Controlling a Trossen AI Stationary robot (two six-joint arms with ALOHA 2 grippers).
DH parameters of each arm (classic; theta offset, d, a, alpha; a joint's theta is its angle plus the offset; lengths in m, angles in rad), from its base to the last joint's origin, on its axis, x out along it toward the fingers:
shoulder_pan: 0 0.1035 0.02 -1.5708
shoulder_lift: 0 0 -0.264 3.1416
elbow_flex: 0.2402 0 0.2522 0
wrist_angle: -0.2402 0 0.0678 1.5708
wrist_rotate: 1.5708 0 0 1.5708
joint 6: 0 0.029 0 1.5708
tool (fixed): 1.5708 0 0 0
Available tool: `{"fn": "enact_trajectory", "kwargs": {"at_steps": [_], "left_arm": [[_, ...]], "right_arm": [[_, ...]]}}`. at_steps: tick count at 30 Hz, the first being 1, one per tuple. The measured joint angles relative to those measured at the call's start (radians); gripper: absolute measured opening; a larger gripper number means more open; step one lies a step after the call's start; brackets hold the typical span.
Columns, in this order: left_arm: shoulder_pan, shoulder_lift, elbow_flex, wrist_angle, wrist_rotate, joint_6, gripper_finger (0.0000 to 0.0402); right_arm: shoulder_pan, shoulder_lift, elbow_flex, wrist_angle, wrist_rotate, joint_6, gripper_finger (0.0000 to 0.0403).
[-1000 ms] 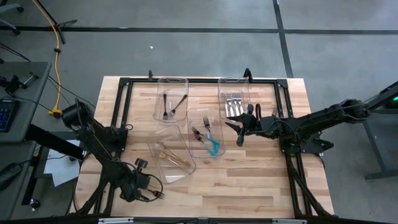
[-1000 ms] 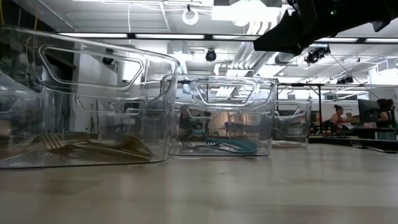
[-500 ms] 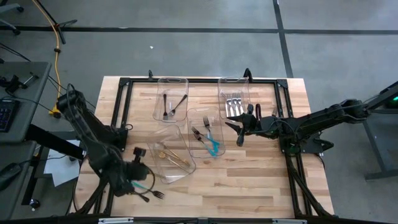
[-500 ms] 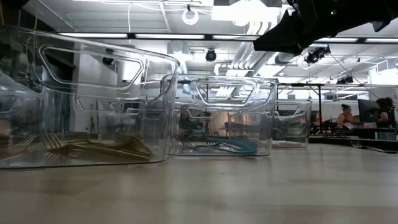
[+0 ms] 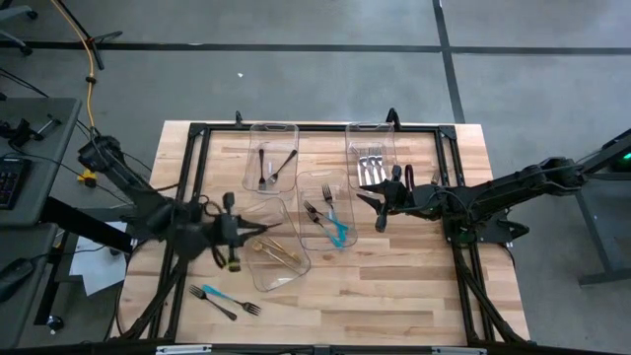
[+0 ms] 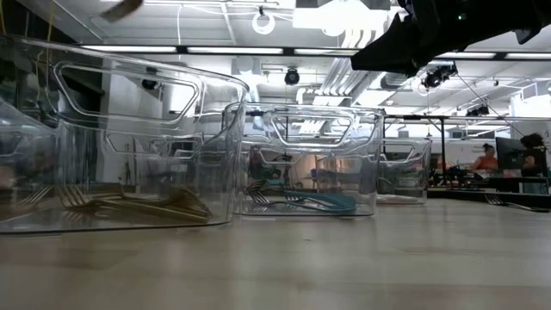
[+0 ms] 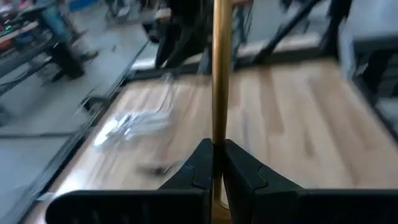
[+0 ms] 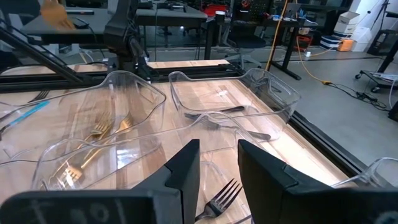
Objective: Sort silverware by color (type)
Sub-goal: Put the gold fork into the bottom left transparent bin
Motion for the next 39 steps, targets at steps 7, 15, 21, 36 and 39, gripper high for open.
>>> {"fn": "enact_trajectory", "kwargs": {"at_steps": [7, 15, 21, 36, 39], "left_arm": [[0.140, -0.047, -0.412, 0.845, 0.248, 0.210, 0.0010], [0.162, -0.048, -0.513, 1.061, 0.258, 0.237, 0.0010], [0.162, -0.048, -0.513, 1.059, 0.258, 0.238, 0.0010], [0.193, 0.061, -0.125, -0.013, 0.498, 0.308, 0.0010], [0.191, 0.167, -0.062, -0.180, 0.524, 0.327, 0.0010]], "right_arm": [[0.000, 0.000, 0.000, 0.000, 0.001, -0.001, 0.0103], [0.000, 0.000, 0.000, 0.000, 0.001, -0.003, 0.0103], [0.000, 0.000, 0.000, 0.000, 0.002, 0.003, 0.0103], [0.000, 0.000, 0.000, 0.007, 0.006, -0.003, 0.0103], [0.000, 0.000, 0.000, 0.007, 0.006, -0.003, 0.0103]]}}
